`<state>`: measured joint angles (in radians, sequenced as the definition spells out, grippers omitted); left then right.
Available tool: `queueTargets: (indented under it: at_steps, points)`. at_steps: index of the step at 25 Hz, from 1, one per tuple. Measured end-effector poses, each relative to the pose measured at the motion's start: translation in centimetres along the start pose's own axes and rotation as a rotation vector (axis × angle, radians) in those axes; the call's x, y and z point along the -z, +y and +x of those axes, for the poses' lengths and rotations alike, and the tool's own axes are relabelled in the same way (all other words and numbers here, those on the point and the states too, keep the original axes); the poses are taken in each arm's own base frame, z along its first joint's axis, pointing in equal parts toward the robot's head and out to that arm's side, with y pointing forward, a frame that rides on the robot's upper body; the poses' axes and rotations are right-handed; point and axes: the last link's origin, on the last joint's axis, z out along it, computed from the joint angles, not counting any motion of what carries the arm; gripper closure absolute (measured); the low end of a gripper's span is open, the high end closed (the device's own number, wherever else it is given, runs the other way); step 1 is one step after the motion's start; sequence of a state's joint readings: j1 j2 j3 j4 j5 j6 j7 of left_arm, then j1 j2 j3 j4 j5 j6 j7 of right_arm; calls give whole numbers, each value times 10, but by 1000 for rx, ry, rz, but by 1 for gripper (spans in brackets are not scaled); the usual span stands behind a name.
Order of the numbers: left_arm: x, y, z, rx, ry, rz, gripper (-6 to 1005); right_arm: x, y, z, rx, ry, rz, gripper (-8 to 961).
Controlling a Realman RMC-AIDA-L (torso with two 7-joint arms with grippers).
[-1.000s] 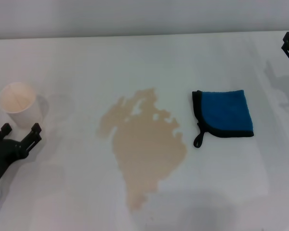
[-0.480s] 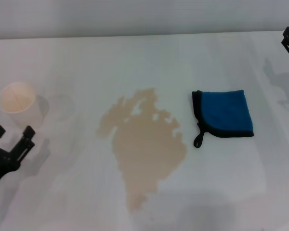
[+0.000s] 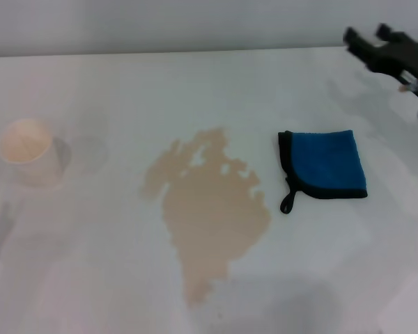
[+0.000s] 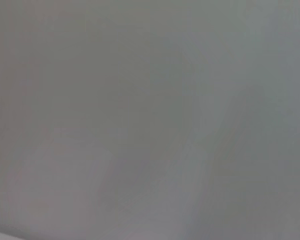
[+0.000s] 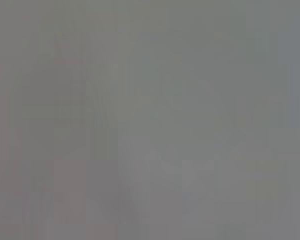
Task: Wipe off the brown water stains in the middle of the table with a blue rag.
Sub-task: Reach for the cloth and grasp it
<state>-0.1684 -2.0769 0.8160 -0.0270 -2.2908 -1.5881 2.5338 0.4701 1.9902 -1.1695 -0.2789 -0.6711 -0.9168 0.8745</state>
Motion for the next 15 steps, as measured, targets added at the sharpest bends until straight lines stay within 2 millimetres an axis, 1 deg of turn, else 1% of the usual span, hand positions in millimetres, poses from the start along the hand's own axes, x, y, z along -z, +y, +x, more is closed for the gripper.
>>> queueTargets:
  at_steps: [4,7,9,13,15]
  points:
    - [6,-11,2,4,3,63,116,-18,5,-12,6,141,-73,172]
    - [7,-15,2,1,2,85,116,-26,8,-28,3,214,-135,174]
    - [7,-15,2,0,0,89,116,-32,9,-40,7,284,-177,175]
    - [2,-15,2,0,-3,86,116,-45,15,-58,33,441,-241,180]
    - [1,-15,2,-1,-2,83,116,-50,20,-64,58,508,-268,183]
